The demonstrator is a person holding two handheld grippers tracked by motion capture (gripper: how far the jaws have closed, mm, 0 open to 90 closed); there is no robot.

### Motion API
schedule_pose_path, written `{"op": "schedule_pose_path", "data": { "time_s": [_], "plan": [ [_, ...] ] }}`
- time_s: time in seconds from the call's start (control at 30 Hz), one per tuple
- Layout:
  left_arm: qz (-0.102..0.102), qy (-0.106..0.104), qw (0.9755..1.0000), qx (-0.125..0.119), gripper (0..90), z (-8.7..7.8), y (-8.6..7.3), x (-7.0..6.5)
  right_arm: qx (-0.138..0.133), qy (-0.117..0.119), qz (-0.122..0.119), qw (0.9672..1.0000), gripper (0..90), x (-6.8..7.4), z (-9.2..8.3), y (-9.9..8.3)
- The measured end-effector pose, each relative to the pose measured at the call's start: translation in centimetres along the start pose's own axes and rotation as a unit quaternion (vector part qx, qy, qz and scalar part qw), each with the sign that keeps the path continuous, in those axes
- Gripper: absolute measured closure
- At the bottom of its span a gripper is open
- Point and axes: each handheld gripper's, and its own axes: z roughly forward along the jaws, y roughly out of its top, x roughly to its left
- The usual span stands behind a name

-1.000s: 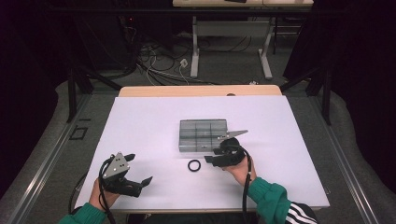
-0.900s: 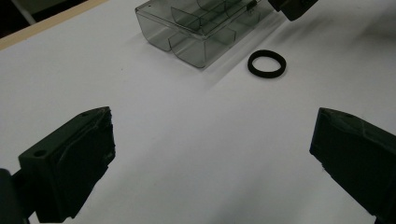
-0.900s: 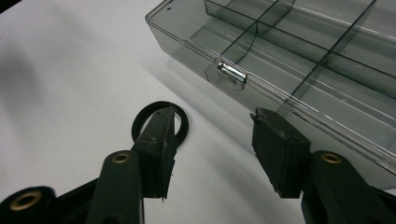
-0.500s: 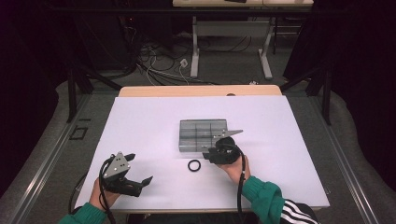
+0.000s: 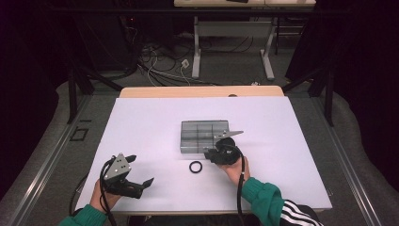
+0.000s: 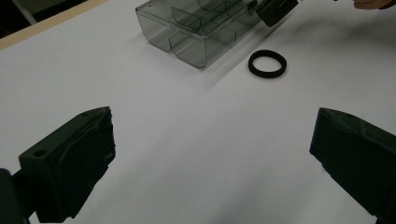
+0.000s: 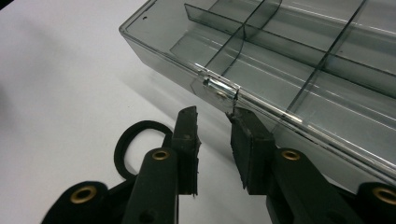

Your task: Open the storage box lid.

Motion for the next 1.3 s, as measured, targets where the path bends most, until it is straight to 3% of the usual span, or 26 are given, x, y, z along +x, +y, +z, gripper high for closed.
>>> {"op": "schedule_pose_path", "data": {
  "time_s": [0.5,1.13,1.3],
  "plan": [
    [0.0,0.001,1.0,-0.002,0.1,0.03,-0.02,-0.03,-0.005,0.002,0.022,0.9997,82.6,-0.36,0.29,-0.05],
    [0.0,0.0,1.0,-0.002,0.1,0.03,-0.02,-0.1,-0.02,0.015,0.029,0.9993,83.2,-0.55,-0.15,0.19],
    [0.001,0.0,1.0,-0.002,0.1,0.07,-0.01,-0.11,-0.028,0.02,0.041,0.9986,83.3,-0.73,-0.34,0.32]
  ]
}}
